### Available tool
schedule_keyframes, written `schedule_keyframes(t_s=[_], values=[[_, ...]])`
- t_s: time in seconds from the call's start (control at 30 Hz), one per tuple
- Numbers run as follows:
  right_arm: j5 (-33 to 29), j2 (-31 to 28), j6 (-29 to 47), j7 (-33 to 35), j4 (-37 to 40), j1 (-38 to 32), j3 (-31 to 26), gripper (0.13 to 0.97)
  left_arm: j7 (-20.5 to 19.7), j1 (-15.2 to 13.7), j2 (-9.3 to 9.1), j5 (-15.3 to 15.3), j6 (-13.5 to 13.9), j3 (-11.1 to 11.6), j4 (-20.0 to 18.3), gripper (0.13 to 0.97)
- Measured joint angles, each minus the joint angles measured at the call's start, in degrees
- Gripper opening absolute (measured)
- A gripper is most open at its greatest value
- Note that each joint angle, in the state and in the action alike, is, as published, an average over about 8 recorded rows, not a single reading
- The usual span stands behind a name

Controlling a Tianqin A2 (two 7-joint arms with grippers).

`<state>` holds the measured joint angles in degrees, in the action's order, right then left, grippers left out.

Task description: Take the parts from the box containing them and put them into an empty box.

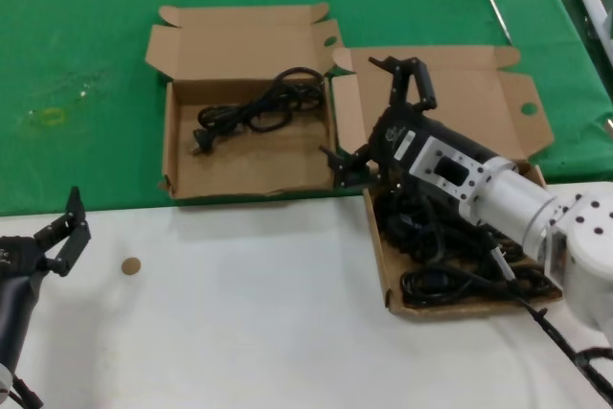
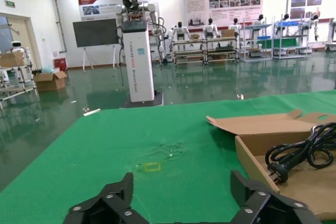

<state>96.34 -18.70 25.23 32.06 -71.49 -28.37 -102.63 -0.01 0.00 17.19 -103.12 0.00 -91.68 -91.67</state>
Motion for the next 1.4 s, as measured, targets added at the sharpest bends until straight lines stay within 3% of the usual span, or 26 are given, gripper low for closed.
schedule_keyframes(t_s=[0.17,0.47,0.6,0.87,1.4], values=[[0.7,0.2,-2.7,-3.4,-2.1,3.0,1.2,0.966,0.0,0.0,0.00,0.0,0.0,0.0,0.0,0.651],[2.0,0.4,-7.4,-9.5,-6.0,8.4,3.2,0.966,0.0,0.0,0.00,0.0,0.0,0.0,0.0,0.828],[2.6,0.6,-9.6,-12.1,-7.7,10.8,4.2,0.966,0.0,0.0,0.00,0.0,0.0,0.0,0.0,0.828],[3.7,0.8,-13.8,-17.5,-11.0,15.5,6.0,0.966,0.0,0.0,0.00,0.0,0.0,0.0,0.0,0.933],[6.0,1.3,-22.2,-28.2,-17.7,24.9,9.6,0.966,0.0,0.0,0.00,0.0,0.0,0.0,0.0,0.966]])
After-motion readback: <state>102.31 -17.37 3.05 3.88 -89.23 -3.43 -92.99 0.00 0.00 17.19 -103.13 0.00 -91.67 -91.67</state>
